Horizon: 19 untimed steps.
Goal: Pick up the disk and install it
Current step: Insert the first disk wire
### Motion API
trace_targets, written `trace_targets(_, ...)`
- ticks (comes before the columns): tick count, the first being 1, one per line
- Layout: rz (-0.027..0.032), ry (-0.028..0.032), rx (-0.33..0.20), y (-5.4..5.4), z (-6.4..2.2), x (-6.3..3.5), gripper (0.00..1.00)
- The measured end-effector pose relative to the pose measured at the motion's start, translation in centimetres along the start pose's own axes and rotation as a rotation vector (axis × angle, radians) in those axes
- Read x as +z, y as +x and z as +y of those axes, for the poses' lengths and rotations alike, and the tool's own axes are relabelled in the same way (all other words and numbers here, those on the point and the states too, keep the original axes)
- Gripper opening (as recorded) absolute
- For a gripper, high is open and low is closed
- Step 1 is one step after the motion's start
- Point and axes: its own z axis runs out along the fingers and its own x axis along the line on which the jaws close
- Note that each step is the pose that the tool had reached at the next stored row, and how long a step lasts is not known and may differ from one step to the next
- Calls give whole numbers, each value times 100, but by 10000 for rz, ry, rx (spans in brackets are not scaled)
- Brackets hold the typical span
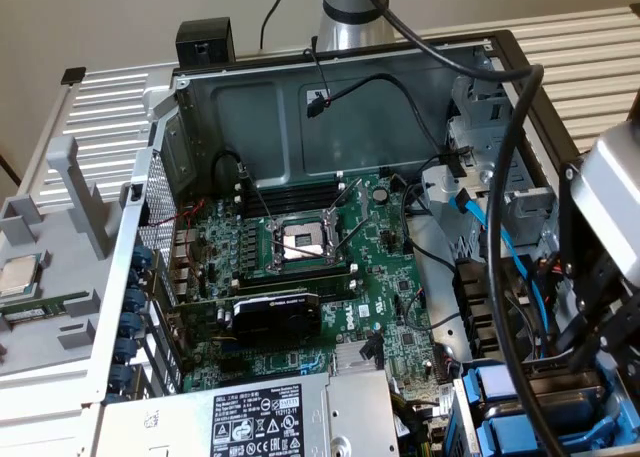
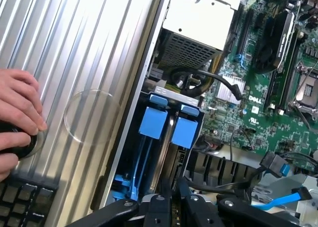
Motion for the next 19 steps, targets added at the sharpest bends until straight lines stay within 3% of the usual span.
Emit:
trace_targets(5,601,-175,54,-88,-2,-1,17)
trace_targets(15,1670,-486,151,-289,-36,18,17)
trace_targets(17,1807,-528,163,-318,-45,22,17)
trace_targets(19,1859,-547,175,-329,-49,24,17)
